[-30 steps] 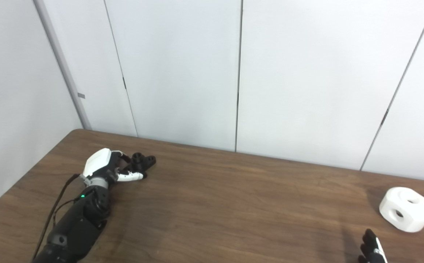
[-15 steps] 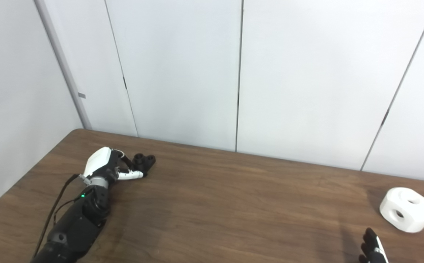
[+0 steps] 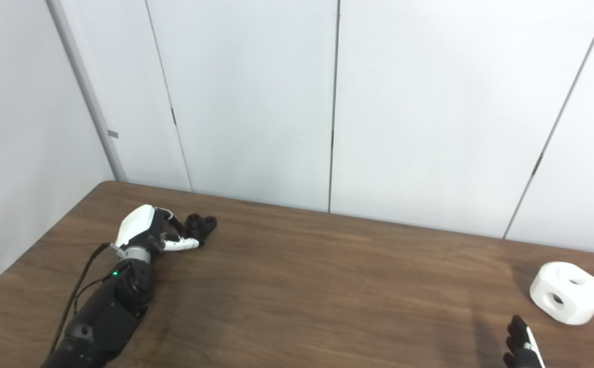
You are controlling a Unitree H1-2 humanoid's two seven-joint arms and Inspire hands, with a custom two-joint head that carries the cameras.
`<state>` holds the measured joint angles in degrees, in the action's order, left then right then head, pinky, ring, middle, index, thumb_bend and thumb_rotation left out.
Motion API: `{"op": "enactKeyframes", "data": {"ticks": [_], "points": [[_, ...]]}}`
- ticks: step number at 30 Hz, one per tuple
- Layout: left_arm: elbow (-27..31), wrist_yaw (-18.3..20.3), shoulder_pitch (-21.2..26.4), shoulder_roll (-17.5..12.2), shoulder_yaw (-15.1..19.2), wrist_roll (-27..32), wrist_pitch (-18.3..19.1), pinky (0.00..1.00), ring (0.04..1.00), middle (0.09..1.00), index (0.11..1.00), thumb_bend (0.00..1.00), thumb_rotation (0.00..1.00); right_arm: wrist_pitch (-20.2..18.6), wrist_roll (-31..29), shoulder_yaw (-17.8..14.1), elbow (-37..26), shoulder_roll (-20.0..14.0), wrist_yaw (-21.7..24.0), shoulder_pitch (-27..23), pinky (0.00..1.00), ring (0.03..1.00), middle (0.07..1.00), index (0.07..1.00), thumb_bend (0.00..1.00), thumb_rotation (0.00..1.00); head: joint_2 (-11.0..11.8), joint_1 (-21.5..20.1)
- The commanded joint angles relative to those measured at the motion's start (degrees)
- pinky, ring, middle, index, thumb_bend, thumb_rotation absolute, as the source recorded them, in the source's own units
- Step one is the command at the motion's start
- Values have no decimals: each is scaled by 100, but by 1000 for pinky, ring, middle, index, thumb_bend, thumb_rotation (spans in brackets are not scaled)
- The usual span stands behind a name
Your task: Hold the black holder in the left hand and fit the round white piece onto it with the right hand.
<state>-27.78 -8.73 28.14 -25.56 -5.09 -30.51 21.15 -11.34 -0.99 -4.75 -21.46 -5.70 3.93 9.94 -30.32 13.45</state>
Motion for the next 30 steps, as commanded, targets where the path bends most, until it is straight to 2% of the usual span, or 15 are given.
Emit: {"op": "enactKeyframes", "data": {"ticks": [1, 12, 21, 30], "points": [[136, 158, 48, -26, -83, 65, -115, 974, 902, 788, 486, 517, 40, 75, 9, 24, -211, 14, -40, 74, 1000, 1000, 990, 982, 526, 1000, -9, -1], [565, 250, -205, -11, -347, -25, -211, 983, 910, 797, 486, 518, 41, 58, 155, 101, -147, 46, -108, 15, 1000, 1000, 983, 983, 498, 1000, -21, -99], [1205, 467, -516, 86, -665, -258, 63, 1000, 915, 807, 487, 519, 44, 111, 242, 120, -63, 37, -140, -46, 1000, 1000, 987, 987, 500, 1000, -37, -194], [1979, 559, -999, 260, -899, -418, -63, 1000, 925, 802, 486, 520, 45, 154, 280, 168, 27, 33, -136, -46, 1000, 998, 979, 981, 508, 1000, -28, -361]]}}
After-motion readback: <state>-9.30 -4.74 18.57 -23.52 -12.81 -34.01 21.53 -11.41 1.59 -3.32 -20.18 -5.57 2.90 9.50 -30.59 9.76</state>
